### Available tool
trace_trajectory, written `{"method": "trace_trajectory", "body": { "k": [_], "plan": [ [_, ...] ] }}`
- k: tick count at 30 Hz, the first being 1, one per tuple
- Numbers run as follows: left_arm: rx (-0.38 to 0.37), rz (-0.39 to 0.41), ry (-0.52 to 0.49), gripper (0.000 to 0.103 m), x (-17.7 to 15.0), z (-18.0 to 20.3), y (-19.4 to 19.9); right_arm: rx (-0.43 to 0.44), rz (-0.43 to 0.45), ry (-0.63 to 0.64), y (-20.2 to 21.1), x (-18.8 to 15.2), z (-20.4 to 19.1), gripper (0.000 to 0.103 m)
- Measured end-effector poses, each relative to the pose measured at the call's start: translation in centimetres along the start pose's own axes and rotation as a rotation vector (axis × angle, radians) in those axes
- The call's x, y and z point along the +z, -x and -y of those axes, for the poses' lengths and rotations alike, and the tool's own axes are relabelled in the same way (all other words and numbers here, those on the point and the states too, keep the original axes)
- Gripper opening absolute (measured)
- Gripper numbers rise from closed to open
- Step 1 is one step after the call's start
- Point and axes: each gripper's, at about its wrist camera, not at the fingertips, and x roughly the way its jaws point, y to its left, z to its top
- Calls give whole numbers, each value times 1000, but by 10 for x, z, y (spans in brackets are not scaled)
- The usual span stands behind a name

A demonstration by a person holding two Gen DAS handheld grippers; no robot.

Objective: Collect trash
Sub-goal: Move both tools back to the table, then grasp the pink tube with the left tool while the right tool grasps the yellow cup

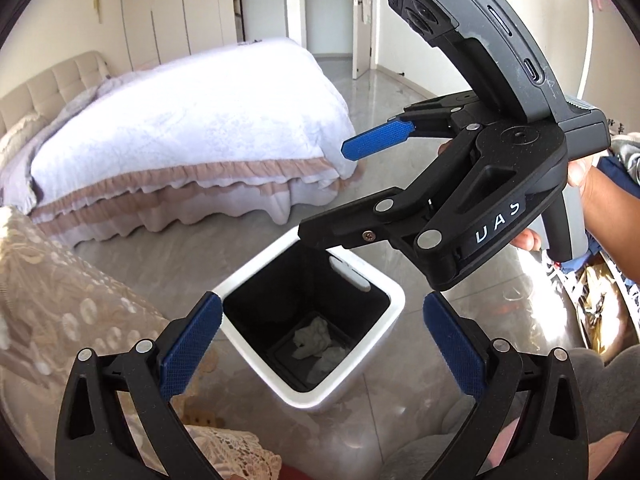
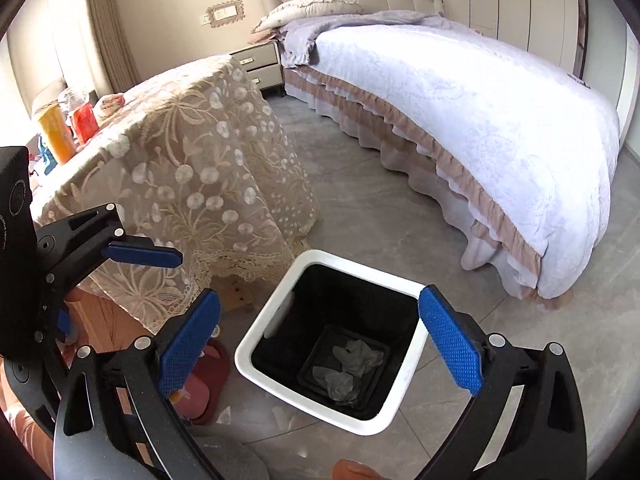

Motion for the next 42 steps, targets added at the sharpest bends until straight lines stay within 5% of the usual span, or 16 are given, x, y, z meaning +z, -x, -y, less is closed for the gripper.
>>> {"method": "trace_trajectory", "body": {
  "k": [9, 17, 24, 34, 42],
  "plan": [
    [168, 111, 62, 98, -13, 2, 98, 103, 154, 123, 50, 32, -71, 99],
    [336, 137, 64, 98, -40, -21, 166, 229, 206, 231, 52, 62, -143, 99],
    [459, 146, 161, 98, -69, -66, 211, 298, 237, 327, 40, 77, -213, 99],
    [648, 101, 244, 98, -104, -116, 253, 363, 193, 421, 8, 97, -285, 99],
    [704, 42, 316, 98, -124, -160, 271, 364, 150, 388, -33, 125, -312, 99]
  ]
}}
